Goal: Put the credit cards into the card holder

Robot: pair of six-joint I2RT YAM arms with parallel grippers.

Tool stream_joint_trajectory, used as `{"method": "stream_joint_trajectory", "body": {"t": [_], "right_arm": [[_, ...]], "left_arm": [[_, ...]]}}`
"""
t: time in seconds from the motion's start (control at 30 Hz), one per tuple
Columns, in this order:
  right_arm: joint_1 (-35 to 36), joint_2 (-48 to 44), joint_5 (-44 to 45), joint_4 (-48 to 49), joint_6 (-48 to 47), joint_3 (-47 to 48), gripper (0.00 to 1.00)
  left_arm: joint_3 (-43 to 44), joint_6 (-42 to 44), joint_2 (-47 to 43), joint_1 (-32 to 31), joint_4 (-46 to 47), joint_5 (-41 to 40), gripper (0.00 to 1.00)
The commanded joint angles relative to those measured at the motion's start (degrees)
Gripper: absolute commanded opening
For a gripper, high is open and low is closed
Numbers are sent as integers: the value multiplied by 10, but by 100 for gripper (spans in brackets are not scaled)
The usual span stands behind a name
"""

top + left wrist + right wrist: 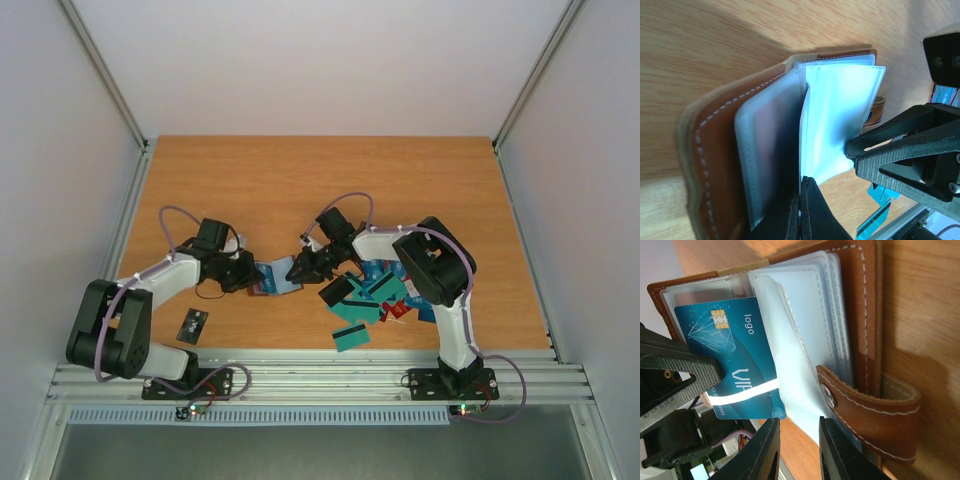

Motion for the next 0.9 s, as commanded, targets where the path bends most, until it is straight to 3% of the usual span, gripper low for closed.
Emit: {"method": "stream_joint_trajectory", "body": {"t": [0.0, 0.37, 0.87], "right_arm": [[-1, -4, 24, -18, 4, -20, 24], [-1, -9, 23, -3, 9, -37, 24], [-1, -9, 22, -5, 4, -41, 24]], "left_arm": [[25, -11, -3, 0, -52, -1, 0], [39, 16, 64, 0, -38, 64, 0], [75, 64, 73, 0, -78, -15, 0]]}}
